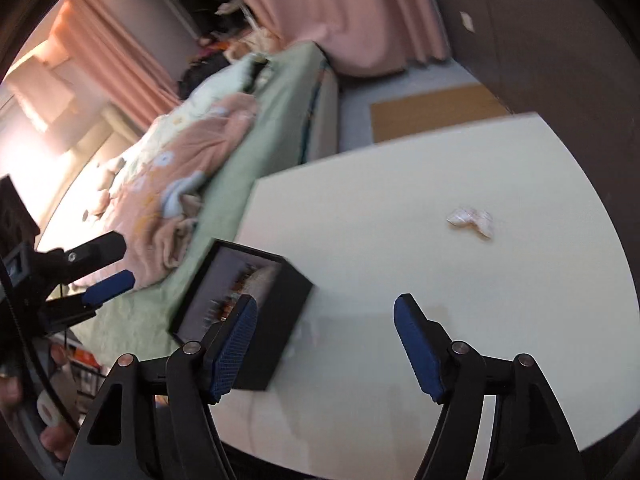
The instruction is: Organize jewelry
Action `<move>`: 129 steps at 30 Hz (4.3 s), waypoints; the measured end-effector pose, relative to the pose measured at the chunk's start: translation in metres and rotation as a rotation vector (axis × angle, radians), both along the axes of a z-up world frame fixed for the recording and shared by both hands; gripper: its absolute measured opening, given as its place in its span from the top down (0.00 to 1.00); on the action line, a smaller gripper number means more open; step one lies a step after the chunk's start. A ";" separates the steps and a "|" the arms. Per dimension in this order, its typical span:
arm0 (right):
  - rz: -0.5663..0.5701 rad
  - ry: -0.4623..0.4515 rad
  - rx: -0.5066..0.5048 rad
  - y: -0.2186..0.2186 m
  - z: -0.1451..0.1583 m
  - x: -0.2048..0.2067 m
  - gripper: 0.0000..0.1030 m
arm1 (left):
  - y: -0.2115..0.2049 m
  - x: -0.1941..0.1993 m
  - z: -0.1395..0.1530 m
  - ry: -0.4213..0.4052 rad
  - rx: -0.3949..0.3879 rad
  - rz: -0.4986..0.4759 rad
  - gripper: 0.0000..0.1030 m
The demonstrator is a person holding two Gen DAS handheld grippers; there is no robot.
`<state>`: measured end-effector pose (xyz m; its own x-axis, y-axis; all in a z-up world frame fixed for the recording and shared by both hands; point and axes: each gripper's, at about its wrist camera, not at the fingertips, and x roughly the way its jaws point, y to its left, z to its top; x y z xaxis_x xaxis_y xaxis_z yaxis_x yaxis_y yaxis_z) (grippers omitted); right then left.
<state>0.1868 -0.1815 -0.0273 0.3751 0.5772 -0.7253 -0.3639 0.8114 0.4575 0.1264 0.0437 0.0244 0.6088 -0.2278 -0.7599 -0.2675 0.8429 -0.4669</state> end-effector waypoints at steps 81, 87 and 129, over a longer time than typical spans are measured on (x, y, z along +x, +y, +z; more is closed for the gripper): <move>-0.473 0.196 0.169 -0.164 -0.032 0.058 0.31 | -0.177 0.140 -0.088 0.051 0.261 -0.422 0.76; -0.458 0.204 0.164 -0.157 -0.034 0.059 0.31 | -0.154 0.124 -0.060 0.029 0.172 -0.385 0.76; -0.130 0.060 0.159 -0.017 -0.005 0.000 0.31 | 0.003 -0.055 -0.009 -0.174 -0.015 -0.035 0.11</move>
